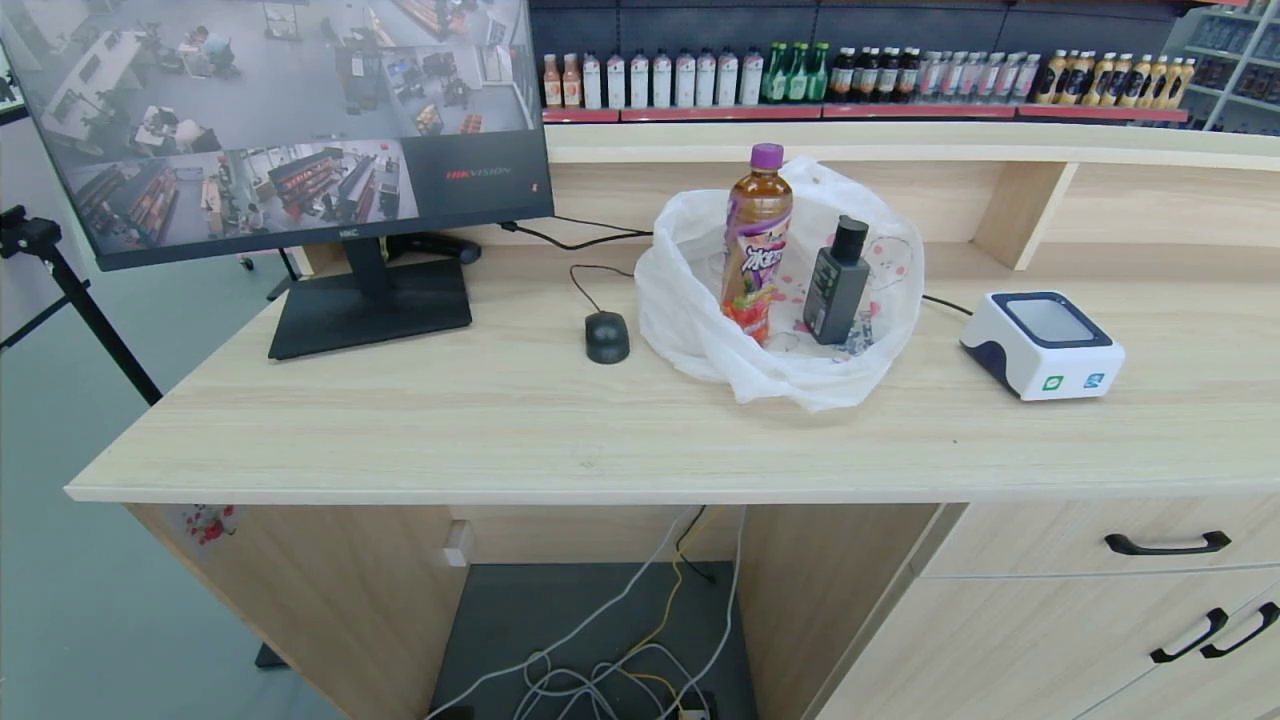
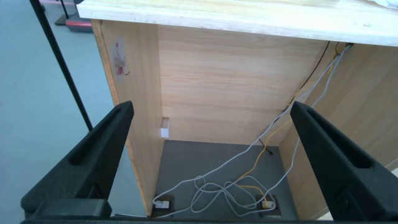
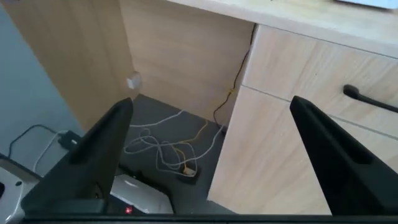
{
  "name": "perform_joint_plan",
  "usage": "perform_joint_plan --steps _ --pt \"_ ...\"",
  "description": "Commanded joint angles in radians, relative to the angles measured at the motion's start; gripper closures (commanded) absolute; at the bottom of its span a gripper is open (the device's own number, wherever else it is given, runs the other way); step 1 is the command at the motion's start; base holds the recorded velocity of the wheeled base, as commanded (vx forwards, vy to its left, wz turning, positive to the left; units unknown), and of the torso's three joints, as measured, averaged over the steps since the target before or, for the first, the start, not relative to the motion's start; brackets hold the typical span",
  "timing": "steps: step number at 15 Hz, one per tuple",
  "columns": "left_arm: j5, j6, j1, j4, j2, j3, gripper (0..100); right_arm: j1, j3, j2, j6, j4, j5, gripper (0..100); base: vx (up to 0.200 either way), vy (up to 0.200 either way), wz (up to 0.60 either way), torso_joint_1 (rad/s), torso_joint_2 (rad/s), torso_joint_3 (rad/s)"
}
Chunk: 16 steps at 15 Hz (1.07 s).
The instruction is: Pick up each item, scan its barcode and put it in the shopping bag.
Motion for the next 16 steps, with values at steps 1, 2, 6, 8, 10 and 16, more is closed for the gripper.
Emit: perform_joint_plan --steps 1,2,6,8,10,16 --pt "0.0 0.001 0.0 0.0 0.0 0.0 0 -0.004 0.002 0.011 0.033 0.0 -0.05 0 0.0 0.0 0.0 0.0 0.0 0.0" --pt "0.0 0.001 0.0 0.0 0.0 0.0 0 -0.018 0.002 0.049 0.045 0.0 -0.107 0 0.0 0.0 0.0 0.0 0.0 0.0" --pt "0.0 0.001 0.0 0.0 0.0 0.0 0 -0.473 0.001 0.178 0.035 0.0 -0.095 0 0.0 0.0 0.0 0.0 0.0 0.0" --pt "0.0 -0.002 0.0 0.0 0.0 0.0 0 -0.527 0.013 0.124 0.062 -0.006 0.092 0 0.0 0.0 0.0 0.0 0.0 0.0" --pt "0.0 -0.004 -0.002 0.0 0.0 0.0 0 -0.473 0.018 0.113 0.07 -0.016 0.108 0 0.0 0.0 0.0 0.0 0.0 0.0" --pt "0.0 -0.004 0.0 0.0 0.0 0.0 0 -0.304 0.061 -0.005 0.082 -0.104 0.056 0 0.0 0.0 0.0 0.0 0.0 0.0"
